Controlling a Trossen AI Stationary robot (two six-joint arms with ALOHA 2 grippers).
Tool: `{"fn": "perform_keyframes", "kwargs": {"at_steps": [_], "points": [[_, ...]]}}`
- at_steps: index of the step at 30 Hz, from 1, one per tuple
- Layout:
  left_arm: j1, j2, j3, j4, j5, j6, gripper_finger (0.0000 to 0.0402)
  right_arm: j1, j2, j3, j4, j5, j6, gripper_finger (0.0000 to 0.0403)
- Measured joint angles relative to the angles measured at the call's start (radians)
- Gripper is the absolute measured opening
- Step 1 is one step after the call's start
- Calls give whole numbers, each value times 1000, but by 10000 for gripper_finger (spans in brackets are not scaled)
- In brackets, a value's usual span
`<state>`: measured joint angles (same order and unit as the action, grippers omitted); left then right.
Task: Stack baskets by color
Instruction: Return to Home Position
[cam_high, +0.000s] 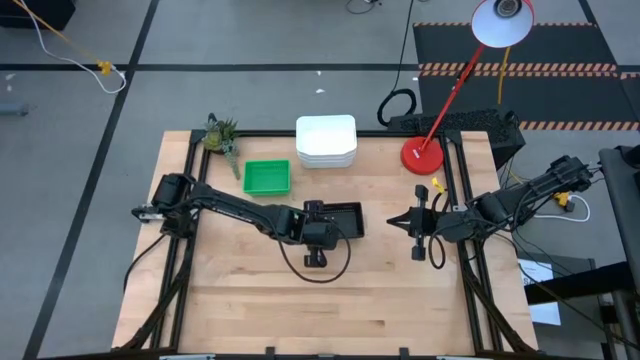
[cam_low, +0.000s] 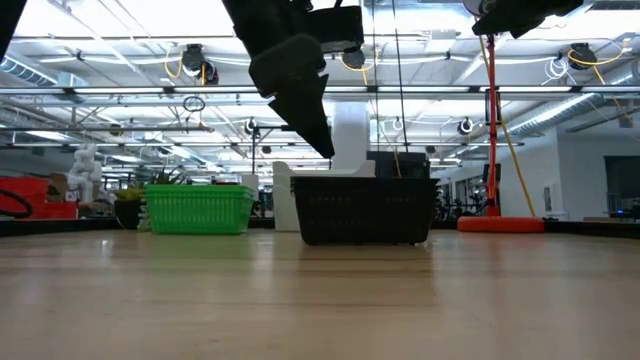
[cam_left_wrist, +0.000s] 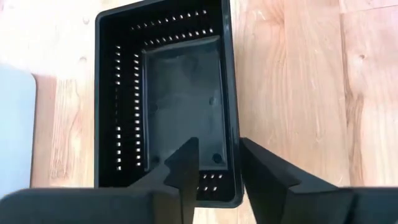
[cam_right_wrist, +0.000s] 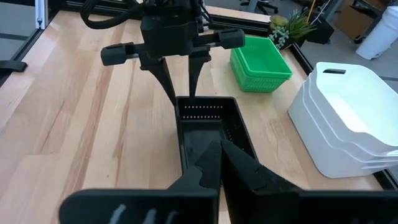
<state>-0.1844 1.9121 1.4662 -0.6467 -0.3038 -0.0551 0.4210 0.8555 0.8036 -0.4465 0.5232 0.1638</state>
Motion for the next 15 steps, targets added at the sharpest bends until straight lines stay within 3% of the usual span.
{"fn": "perform_keyframes", "kwargs": {"at_steps": [6, 15], "points": [[-5, 0, 0, 1, 0, 3, 137, 0, 0, 0, 0, 0, 0, 2], [-32, -26, 0, -19, 35, 45, 116, -10, 29, -39, 57, -1, -4, 2]]}}
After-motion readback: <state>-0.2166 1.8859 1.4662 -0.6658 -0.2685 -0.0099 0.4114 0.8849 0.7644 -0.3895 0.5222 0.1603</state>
